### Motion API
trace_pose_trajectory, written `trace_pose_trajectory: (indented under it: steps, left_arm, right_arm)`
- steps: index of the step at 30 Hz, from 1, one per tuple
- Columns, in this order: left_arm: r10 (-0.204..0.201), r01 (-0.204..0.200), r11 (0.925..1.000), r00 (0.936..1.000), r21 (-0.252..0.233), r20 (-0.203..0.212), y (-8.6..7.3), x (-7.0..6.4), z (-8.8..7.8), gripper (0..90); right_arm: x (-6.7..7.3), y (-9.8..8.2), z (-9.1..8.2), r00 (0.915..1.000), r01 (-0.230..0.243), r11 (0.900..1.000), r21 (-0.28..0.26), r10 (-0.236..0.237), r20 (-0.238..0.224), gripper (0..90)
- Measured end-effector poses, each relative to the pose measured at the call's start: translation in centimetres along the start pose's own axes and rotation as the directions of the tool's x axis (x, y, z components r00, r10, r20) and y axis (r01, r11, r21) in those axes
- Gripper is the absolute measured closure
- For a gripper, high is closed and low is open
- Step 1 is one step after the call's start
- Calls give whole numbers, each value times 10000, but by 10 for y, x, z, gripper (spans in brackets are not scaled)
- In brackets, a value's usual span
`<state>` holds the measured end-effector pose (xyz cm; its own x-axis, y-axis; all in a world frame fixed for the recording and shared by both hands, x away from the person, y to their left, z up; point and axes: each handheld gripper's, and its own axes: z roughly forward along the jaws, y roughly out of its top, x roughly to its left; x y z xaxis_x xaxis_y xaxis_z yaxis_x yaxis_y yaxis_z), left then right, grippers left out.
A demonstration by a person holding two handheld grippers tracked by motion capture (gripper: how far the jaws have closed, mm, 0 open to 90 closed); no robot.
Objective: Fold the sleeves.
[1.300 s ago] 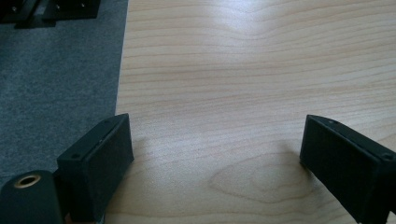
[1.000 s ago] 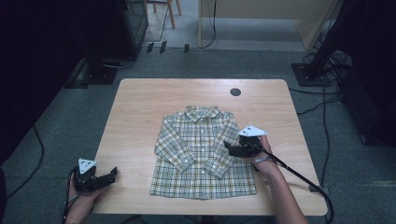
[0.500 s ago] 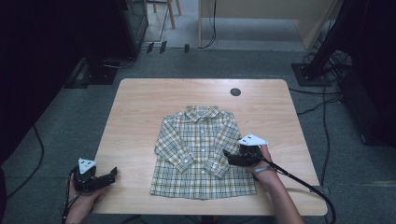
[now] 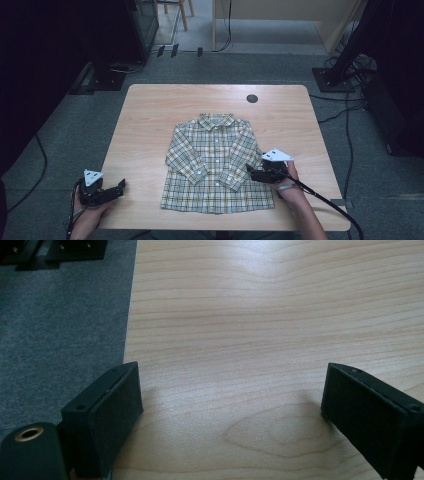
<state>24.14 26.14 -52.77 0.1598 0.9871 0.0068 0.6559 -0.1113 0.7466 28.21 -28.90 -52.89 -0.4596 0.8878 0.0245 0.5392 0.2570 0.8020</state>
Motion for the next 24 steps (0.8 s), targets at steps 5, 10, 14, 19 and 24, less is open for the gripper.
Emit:
trace_pose_trajectory:
  steps: [5,10,14,19,24]
  left_arm:
    - [-1,1,10000,10000,-5,1,0,0,0,97]
    - [0,0,10000,10000,-5,0,0,0,0,98]
    - [0,0,10000,10000,-4,0,0,0,0,97]
    - [-1,1,10000,10000,-5,1,0,0,0,97]
    - [2,-2,10000,10000,-4,-1,0,0,0,97]
  right_arm:
    - [-6,-4,-5,9994,-349,9994,83,349,64,184]
    - [-10,-6,-7,9974,-343,9985,432,315,646,177]
    - [-14,-10,-10,9941,-430,9975,554,371,1024,176]
    - [-21,-13,-15,9905,-802,9952,555,733,1164,176]
    - [-30,-17,-20,9842,-1252,9909,490,1178,1324,176]
